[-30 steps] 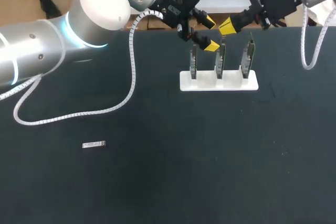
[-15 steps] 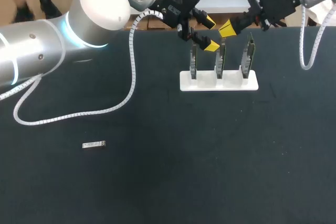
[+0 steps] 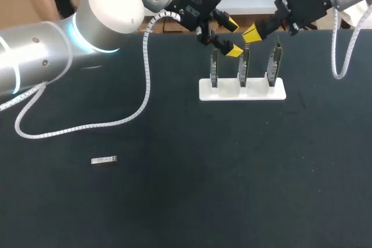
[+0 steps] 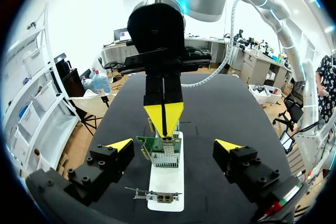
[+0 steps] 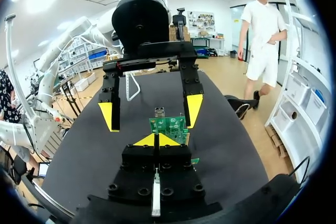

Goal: Pick up the optical module with the left hand, and insert it into the network port with the right hand.

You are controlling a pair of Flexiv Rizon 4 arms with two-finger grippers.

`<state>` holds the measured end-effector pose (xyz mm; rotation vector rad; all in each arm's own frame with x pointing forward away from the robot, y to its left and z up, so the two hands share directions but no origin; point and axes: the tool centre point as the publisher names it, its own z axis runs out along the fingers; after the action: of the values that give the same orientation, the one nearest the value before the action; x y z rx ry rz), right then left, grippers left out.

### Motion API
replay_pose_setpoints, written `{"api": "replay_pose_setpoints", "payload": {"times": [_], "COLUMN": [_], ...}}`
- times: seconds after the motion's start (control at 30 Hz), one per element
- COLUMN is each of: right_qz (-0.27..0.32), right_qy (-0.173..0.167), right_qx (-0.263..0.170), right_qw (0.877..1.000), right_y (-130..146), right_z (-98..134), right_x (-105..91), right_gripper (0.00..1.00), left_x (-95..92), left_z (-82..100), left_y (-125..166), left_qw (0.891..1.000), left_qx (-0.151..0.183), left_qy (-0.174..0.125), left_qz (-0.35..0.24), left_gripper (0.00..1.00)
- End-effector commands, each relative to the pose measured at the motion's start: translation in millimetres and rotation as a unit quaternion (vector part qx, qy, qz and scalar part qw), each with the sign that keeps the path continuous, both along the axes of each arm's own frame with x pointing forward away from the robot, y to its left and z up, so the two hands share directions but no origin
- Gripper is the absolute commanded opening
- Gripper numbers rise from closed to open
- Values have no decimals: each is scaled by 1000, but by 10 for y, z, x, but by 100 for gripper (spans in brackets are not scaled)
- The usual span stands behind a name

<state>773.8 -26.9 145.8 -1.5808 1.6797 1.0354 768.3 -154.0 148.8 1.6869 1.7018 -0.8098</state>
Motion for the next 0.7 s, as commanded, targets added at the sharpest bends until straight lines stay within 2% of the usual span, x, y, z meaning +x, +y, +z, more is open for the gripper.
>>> {"api": "replay_pose_setpoints", "payload": {"times": [0.03,0.43,0.7], "right_qz": [3,5,3], "right_qy": [3,5,5], "right_qx": [-1,-13,-5], "right_qw": [1000,1000,1000], "right_y": [10,6,-3], "right_z": [-41,-109,-89], "right_x": [24,-13,-29], "right_gripper": [0,0,0], "left_x": [11,11,11], "left_z": [4,4,4], "left_y": [-8,-8,-8], "left_qw": [1000,1000,1000], "left_qx": [2,2,2], "left_qy": [1,1,1], "left_qz": [0,0,0], "left_gripper": [100,100,100]}}
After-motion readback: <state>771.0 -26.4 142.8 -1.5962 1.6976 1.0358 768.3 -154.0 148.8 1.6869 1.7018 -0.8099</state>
